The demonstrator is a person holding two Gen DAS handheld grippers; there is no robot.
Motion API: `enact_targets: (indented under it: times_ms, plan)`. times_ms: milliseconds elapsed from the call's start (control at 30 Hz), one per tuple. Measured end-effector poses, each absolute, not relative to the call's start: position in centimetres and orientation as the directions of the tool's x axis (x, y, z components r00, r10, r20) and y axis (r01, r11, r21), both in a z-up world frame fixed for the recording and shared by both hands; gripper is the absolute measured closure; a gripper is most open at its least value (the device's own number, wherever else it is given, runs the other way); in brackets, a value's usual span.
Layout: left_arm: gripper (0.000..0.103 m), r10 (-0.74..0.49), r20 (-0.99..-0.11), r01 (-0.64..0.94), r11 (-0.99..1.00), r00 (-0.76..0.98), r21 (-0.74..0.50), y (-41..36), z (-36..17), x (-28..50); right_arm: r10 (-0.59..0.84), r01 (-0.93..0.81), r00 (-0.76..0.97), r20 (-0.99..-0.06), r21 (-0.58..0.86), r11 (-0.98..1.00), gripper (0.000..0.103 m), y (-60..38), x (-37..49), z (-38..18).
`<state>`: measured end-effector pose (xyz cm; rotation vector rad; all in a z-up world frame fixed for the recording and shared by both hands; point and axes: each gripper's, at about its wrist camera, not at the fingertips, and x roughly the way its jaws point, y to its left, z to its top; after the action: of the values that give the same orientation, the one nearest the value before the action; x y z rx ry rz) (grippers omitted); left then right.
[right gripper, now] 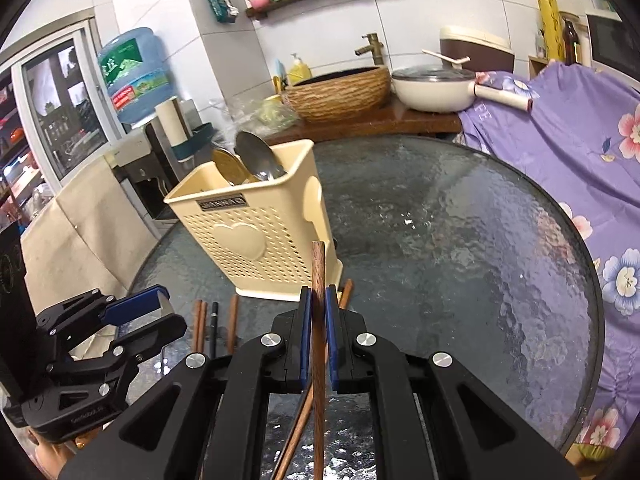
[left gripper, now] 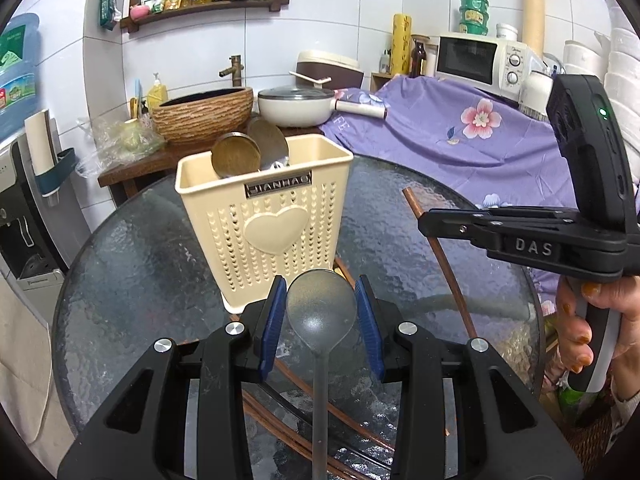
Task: Organize utensils
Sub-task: 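Grasp the translucent plastic spoon with the left tool while the right tool lifts the chopstick, then carry the chopstick and translucent spoon up over the cream holder with both tools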
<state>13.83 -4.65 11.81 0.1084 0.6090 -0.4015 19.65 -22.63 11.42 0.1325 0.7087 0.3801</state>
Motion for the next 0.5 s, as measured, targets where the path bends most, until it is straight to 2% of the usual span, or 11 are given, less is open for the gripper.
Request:
enact_targets:
  times_ms: [500]
  plan:
    - [0.067, -0.356, -0.507, 0.394, 0.918, 0.785, -0.035, -3.3, 15.2, 12.8, 0.432, -0.374, 0.731, -0.528, 0.220, 0.901, 0.096, -22.0, 16.8, 15.7]
